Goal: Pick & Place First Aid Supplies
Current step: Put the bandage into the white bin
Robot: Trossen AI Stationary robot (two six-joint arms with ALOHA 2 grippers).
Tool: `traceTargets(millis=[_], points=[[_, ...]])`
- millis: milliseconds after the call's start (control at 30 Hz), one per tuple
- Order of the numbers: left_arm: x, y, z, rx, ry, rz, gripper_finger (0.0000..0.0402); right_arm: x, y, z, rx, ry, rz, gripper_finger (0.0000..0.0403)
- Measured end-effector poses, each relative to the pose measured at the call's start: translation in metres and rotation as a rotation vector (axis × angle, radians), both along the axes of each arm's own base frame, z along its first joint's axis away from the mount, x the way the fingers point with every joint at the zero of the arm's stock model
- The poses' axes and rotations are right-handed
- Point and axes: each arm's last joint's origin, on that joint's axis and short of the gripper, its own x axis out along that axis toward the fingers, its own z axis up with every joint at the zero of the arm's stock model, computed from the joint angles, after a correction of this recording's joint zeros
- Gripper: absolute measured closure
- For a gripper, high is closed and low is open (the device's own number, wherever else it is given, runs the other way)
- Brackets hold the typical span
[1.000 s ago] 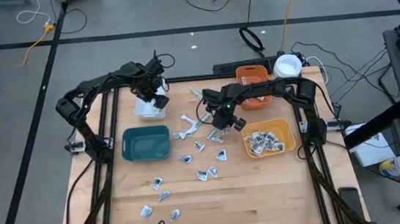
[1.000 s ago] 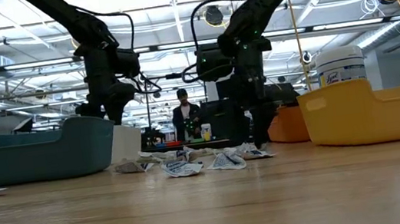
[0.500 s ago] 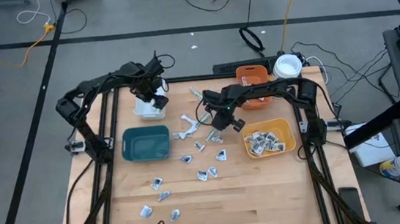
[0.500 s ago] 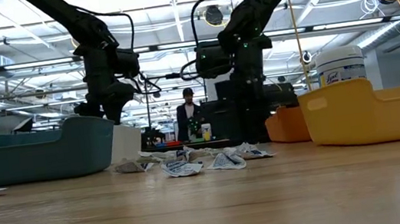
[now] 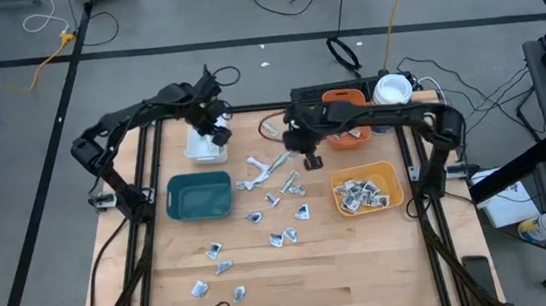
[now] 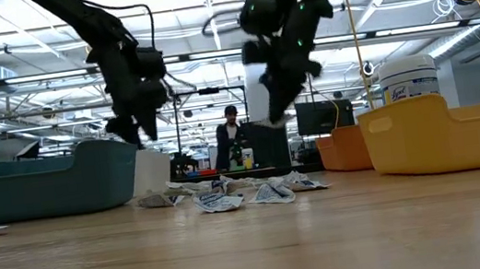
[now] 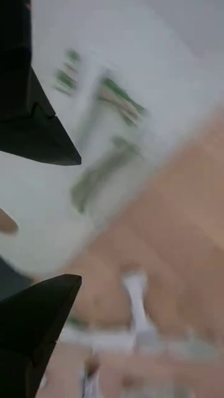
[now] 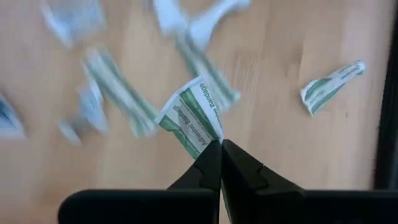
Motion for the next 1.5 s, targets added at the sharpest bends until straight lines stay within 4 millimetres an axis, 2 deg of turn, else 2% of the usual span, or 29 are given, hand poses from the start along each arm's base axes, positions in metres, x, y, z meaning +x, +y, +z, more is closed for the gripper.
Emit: traceTargets(millis=[167, 433, 567, 700, 867, 1133, 1267, 1500], points=[[0.002, -0.007, 0.023, 0.048, -0.207, -0.162, 0.0094, -0.001, 0.002, 0.031, 0.194, -0.218, -0.154, 0.0402], [0.008, -0.026, 0.082, 0.167, -0.687, -0.386, 0.0094, -0.006, 0.006, 0.073, 0.307, -0.467, -0.266, 0.0402], [0.016, -0.039, 0.105, 0.266, -0.815, -0.452, 0.0094, -0.008, 0.007, 0.090, 0.363, -0.577, -0.310, 0.0402], [0.028, -0.054, 0.122, 0.377, -0.925, -0.544, 0.0094, -0.007, 0.007, 0.105, 0.435, -0.685, -0.281, 0.0402], [0.046, -0.071, 0.127, 0.444, -0.964, -0.587, 0.0094, -0.005, 0.008, 0.108, 0.495, -0.719, -0.225, 0.0402], [0.055, -0.087, 0.124, 0.479, -0.921, -0.609, 0.0106, -0.005, 0.008, 0.108, 0.501, -0.710, -0.230, 0.0402], [0.057, -0.092, 0.123, 0.476, -0.909, -0.618, 0.0154, -0.005, 0.008, 0.107, 0.503, -0.707, -0.231, 0.0402], [0.058, -0.094, 0.122, 0.468, -0.896, -0.607, 0.0279, -0.005, 0.008, 0.108, 0.507, -0.707, -0.234, 0.0401]])
